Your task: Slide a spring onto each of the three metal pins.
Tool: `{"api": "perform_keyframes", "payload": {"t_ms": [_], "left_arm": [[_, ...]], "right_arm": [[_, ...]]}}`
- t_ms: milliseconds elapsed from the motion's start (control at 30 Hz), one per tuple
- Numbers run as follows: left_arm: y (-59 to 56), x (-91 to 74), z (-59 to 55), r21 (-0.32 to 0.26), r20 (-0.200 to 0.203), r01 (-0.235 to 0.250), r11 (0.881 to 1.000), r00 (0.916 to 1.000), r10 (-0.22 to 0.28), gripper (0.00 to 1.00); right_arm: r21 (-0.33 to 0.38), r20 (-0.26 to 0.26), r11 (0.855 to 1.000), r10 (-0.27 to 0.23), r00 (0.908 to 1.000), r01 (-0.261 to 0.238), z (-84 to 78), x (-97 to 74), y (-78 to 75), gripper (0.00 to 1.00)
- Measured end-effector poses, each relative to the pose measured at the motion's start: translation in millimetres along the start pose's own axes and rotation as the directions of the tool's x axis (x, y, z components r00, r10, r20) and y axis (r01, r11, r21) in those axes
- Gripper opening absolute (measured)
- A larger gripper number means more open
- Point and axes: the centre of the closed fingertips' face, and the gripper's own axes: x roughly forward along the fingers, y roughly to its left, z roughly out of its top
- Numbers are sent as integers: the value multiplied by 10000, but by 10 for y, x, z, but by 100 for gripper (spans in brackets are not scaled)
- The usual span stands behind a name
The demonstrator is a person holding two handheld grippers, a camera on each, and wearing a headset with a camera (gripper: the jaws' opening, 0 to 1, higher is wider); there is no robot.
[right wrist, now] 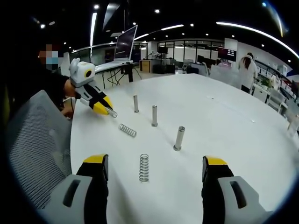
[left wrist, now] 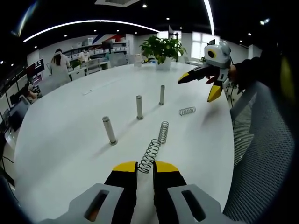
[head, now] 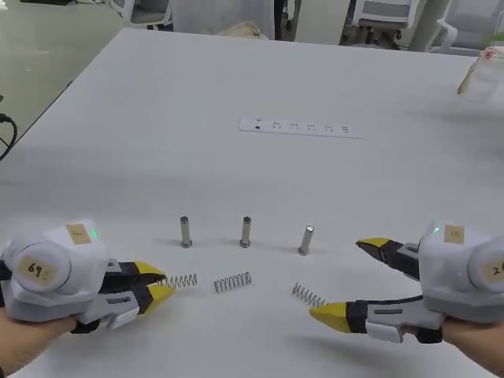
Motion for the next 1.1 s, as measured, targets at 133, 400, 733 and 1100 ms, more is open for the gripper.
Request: {"api": "perform_keyframes", "payload": {"t_ms": [133,400,733,1100], "left_arm": [[-16,-11,63,42,144,18,10000,9999,-18,5],[-71,-32,217,200,483,112,9997,9988,-121,5],[-141,-62,388,442,825,217,9988,9963,-253,5],[-239,-74,528,729,1086,415,9965,9929,-493,5]], "right_arm": [[-181,109,9998,21,9999,-19,77,-14,15,79],[-387,196,9992,89,9998,-82,187,-33,48,74],[-692,382,9964,522,9979,-494,363,-19,176,64],[-1103,578,9862,1300,9898,-1231,568,87,402,53]]}}
